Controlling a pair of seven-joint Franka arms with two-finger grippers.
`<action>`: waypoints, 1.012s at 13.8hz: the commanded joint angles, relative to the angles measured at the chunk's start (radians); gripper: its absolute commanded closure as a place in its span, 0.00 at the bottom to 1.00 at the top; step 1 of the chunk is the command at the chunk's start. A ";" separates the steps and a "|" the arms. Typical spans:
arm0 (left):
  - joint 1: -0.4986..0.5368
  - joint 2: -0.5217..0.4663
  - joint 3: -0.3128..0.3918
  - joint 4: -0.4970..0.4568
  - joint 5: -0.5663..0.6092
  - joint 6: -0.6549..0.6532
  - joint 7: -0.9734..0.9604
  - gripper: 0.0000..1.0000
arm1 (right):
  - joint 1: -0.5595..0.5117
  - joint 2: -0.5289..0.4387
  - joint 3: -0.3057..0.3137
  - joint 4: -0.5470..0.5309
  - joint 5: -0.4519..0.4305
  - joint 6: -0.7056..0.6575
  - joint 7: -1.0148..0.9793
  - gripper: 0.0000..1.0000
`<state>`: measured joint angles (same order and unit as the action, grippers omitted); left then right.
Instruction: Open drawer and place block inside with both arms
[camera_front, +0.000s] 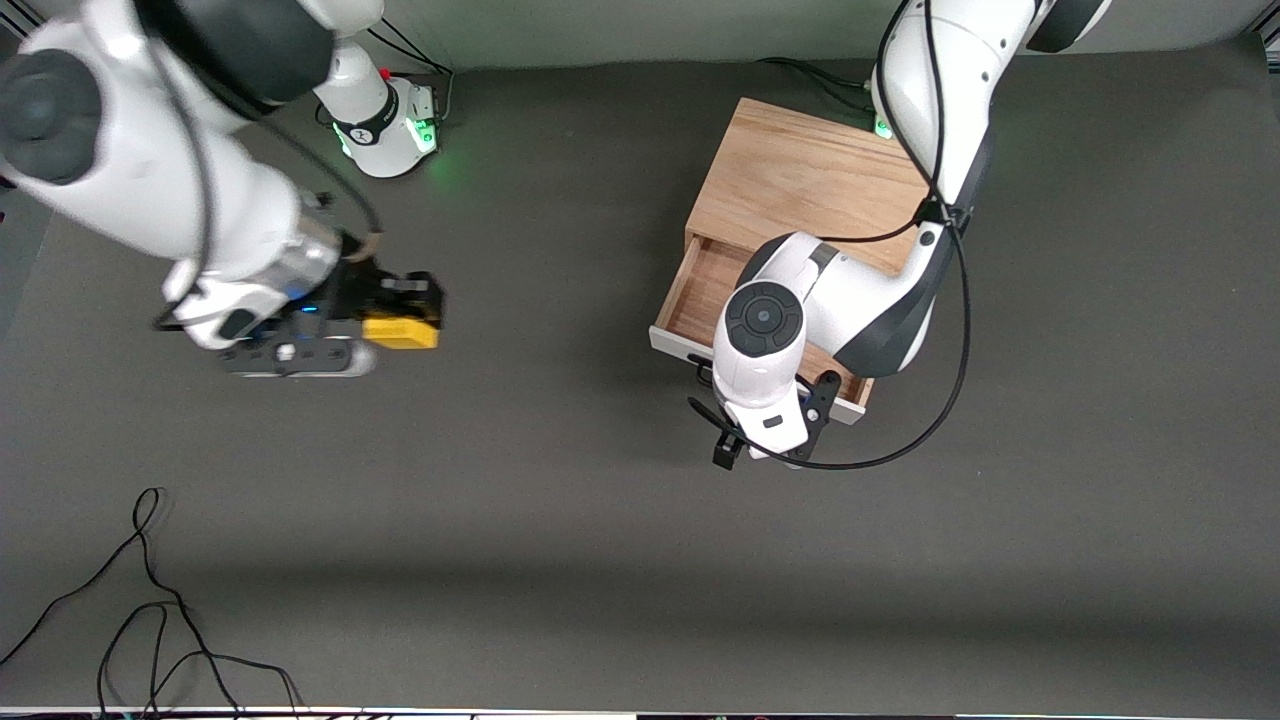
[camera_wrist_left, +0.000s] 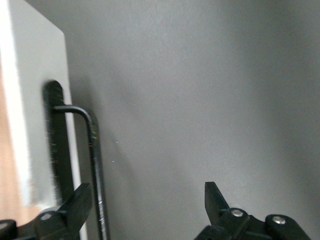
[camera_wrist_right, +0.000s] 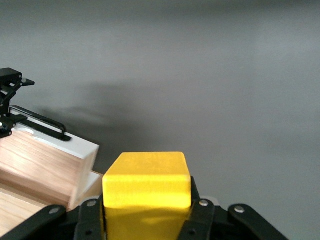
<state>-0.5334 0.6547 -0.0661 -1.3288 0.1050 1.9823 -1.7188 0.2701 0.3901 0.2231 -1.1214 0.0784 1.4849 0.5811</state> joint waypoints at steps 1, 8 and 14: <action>0.015 -0.075 0.005 0.065 0.002 -0.158 0.082 0.00 | 0.078 0.062 -0.001 0.060 -0.017 0.055 0.129 1.00; 0.324 -0.311 0.005 0.043 -0.176 -0.508 0.712 0.00 | 0.319 0.215 -0.001 0.084 -0.095 0.297 0.388 1.00; 0.539 -0.452 0.009 -0.078 -0.173 -0.631 1.295 0.00 | 0.504 0.406 -0.011 0.123 -0.143 0.515 0.587 1.00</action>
<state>-0.0308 0.2774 -0.0521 -1.3106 -0.0571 1.3591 -0.5720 0.7461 0.7345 0.2204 -1.0682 -0.0376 1.9791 1.1004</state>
